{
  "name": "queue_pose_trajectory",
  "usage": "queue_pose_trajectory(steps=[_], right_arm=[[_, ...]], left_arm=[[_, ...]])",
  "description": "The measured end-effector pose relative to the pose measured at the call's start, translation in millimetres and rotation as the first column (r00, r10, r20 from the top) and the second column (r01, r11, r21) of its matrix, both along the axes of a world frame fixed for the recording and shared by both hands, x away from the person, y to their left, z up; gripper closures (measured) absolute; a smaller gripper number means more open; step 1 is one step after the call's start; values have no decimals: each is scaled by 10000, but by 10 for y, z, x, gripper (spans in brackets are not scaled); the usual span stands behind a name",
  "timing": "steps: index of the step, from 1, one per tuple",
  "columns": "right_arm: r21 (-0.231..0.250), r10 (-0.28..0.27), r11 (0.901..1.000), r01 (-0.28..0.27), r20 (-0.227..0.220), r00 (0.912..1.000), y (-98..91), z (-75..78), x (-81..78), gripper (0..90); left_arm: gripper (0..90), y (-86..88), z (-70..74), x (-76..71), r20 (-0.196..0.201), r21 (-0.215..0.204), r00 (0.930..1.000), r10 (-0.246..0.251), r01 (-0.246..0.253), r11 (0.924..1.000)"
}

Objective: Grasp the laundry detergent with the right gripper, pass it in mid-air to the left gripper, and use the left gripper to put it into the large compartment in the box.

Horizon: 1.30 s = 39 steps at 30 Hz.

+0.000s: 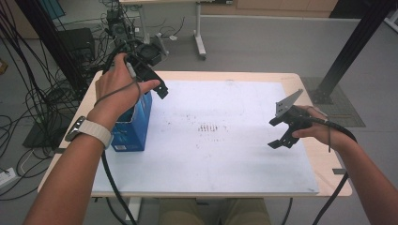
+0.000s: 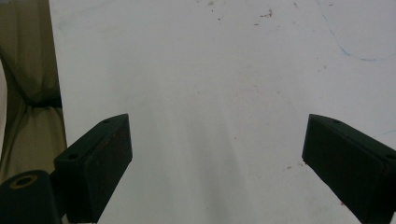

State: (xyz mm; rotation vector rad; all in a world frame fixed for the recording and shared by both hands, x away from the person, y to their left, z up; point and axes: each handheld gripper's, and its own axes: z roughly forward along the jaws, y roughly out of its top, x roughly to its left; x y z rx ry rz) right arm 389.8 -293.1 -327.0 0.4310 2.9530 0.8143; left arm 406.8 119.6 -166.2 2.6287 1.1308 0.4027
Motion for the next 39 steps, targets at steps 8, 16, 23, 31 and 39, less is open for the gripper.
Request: queue_pose_trajectory(steps=[8,16,23,31,39], right_arm=[[-24,-57,10000,57,-76,10000,-20,-4,-6,82],[4,-41,10000,41,-78,10000,-23,-13,-13,82],[28,-83,10000,83,-71,9999,-33,-1,-22,82],[30,-162,9999,162,-35,9999,-60,9,-43,83],[46,-206,9998,206,-10,9998,-66,15,-60,83]], left_arm=[[65,-216,13,-61,-194,-132,9925,-1207,1205,9926],[62,-431,-34,-139,-310,3,9731,-2282,2284,9736],[66,-658,-123,-209,-420,158,9434,-3290,3298,9439],[69,-921,-238,-251,-632,381,9143,-4000,4027,9145],[70,-1088,-332,-316,-743,277,8915,-4468,4497,8927]])
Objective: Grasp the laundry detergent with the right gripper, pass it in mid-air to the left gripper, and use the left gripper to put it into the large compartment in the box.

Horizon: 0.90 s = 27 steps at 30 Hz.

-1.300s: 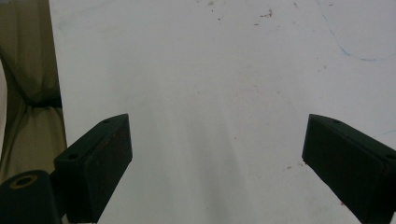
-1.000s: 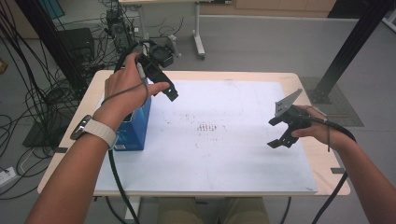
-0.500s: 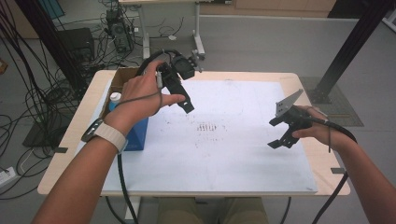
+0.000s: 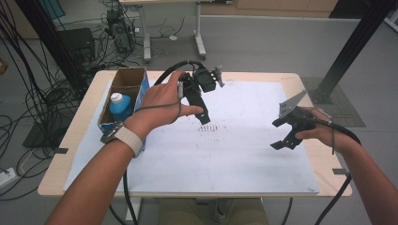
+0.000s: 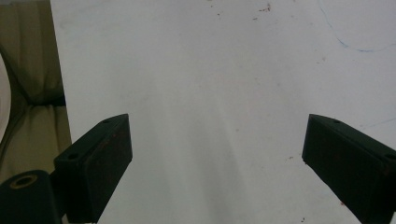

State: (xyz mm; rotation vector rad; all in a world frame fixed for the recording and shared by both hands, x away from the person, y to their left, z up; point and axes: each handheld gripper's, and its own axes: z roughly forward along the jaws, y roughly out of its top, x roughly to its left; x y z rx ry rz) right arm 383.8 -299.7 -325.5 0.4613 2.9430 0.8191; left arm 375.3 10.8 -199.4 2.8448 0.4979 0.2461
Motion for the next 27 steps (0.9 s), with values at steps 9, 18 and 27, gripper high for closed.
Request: queue_pose_trajectory(steps=[9,18,27], right_arm=[[42,-12,10000,12,27,10000,1,13,-11,83],[100,-50,9999,49,69,10000,-29,3,-17,83],[136,-70,9999,69,68,10000,-47,-3,-22,82]], left_arm=[[70,-150,-75,-69,-15,-28,9992,-402,402,9992],[74,-243,-153,-50,18,97,9989,-459,459,9989],[74,-250,-163,-43,117,135,9993,-365,363,9993]])
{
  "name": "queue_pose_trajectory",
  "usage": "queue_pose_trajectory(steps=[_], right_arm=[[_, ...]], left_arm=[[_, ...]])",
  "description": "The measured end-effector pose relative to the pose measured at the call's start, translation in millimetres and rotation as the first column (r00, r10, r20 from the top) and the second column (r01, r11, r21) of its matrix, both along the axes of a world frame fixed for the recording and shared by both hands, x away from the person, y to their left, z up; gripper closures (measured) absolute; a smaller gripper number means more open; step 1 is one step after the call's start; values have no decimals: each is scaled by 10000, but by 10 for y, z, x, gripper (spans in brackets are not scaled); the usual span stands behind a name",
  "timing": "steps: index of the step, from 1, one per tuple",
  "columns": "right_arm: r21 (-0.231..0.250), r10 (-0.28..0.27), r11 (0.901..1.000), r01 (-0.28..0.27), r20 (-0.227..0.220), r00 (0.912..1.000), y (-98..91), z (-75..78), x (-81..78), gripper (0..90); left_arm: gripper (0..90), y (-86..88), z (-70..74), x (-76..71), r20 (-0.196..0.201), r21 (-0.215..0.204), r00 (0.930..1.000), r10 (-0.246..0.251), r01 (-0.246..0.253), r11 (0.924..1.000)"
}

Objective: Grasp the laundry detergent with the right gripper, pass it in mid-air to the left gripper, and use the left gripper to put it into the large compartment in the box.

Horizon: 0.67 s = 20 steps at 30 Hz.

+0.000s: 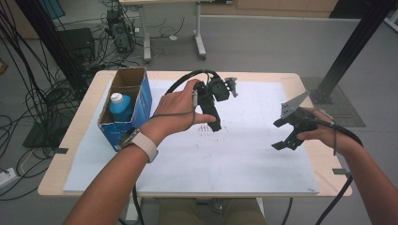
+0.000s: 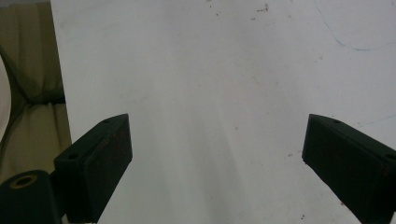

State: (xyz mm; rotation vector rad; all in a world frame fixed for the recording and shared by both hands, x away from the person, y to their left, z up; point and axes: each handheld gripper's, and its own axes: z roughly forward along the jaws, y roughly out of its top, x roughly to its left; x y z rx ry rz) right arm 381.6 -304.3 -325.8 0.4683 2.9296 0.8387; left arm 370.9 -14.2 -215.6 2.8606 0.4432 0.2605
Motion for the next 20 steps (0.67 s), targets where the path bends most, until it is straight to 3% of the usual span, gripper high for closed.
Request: queue_pose_trajectory(steps=[20], right_arm=[[50,-5,10000,5,-23,10000,-8,-26,0,83]], left_arm=[[77,9,-8,30,-59,63,10000,77,-77,10000]])
